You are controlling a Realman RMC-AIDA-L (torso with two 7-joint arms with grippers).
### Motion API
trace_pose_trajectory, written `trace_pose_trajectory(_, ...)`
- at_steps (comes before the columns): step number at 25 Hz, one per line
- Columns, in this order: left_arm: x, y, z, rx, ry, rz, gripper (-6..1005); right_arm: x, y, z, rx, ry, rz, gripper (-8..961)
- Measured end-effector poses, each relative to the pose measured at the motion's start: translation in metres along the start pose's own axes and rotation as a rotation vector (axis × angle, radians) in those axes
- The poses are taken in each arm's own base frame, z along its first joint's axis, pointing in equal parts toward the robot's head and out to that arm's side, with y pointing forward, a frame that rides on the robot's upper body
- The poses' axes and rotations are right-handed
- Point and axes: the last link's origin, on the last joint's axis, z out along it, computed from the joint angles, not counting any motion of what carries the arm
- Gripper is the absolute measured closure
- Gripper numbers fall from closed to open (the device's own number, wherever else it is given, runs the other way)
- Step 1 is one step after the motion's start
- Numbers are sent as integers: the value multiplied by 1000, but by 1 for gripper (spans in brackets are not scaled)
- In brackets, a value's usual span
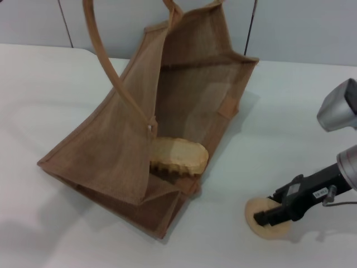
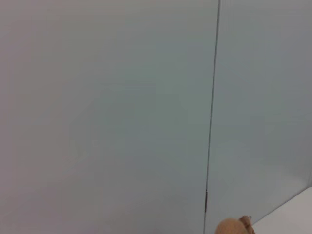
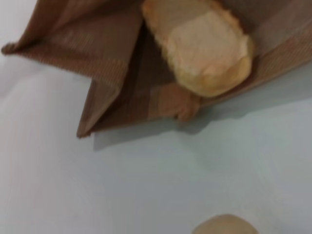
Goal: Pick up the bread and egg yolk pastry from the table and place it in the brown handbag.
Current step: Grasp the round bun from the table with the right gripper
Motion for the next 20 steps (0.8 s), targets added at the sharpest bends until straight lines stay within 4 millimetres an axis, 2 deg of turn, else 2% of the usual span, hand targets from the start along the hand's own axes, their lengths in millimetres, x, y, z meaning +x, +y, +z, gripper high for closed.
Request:
trace_pose_trajectory(13,0,-1,0,4,-3,0,884,1,1,2,1,50,-7,458)
trace_pose_trajectory(20,-2,-2,-1,8,-5,-2,884,-6,-2,-14,28,-21,-2,459)
